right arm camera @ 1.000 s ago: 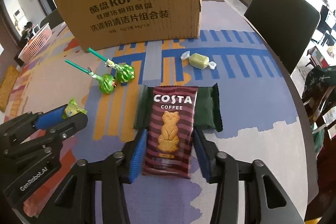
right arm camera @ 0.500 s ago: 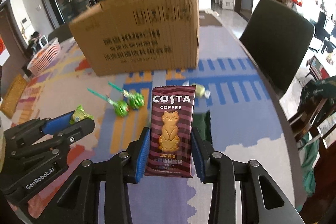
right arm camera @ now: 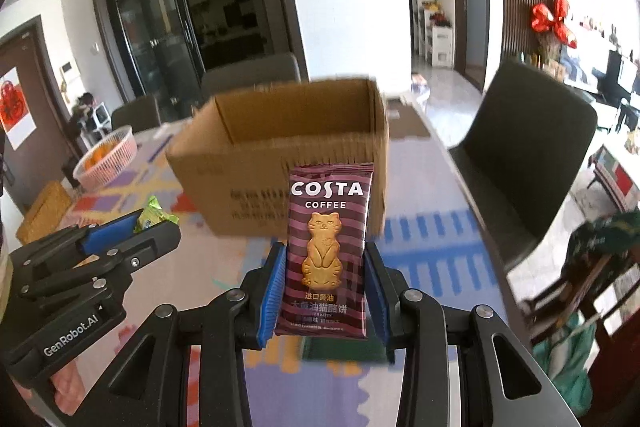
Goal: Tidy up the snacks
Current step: 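Carry the COSTA pack and candy into the box and open both tools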
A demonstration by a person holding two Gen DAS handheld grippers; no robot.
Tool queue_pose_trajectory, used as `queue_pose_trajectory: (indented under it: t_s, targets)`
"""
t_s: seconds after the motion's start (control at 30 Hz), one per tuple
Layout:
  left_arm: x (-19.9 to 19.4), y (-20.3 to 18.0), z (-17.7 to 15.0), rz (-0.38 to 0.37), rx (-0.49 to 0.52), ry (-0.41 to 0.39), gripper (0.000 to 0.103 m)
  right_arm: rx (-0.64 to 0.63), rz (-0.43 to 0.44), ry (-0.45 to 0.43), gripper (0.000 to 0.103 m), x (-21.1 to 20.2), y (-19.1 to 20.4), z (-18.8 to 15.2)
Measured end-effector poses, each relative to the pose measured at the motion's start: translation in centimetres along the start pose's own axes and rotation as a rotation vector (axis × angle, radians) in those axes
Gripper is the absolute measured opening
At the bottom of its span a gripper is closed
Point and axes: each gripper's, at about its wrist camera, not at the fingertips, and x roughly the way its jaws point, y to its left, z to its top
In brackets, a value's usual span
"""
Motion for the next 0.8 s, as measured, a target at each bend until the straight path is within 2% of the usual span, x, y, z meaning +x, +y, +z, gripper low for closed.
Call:
queue_pose_trajectory:
  t_s: [0.17,0.43,0.8]
  targets:
    - [-0.7,0.1,2.8,0.009,0.009,-0.051,0.033,-0.023,0.000,-0.055,0.039,-0.8,0.5,2.7]
    - [-0.2,1.1,5.5,0.018,0.002,-0.064,0.033,-0.055,0.006,-0.102,0.039,-0.4,1.2,6.5]
    - [2.7,2.8,8.9,0.048,-0.004,-0.044,0.033,-0.102,0.031,-0.076,0.039,2.7,1.7,10.5]
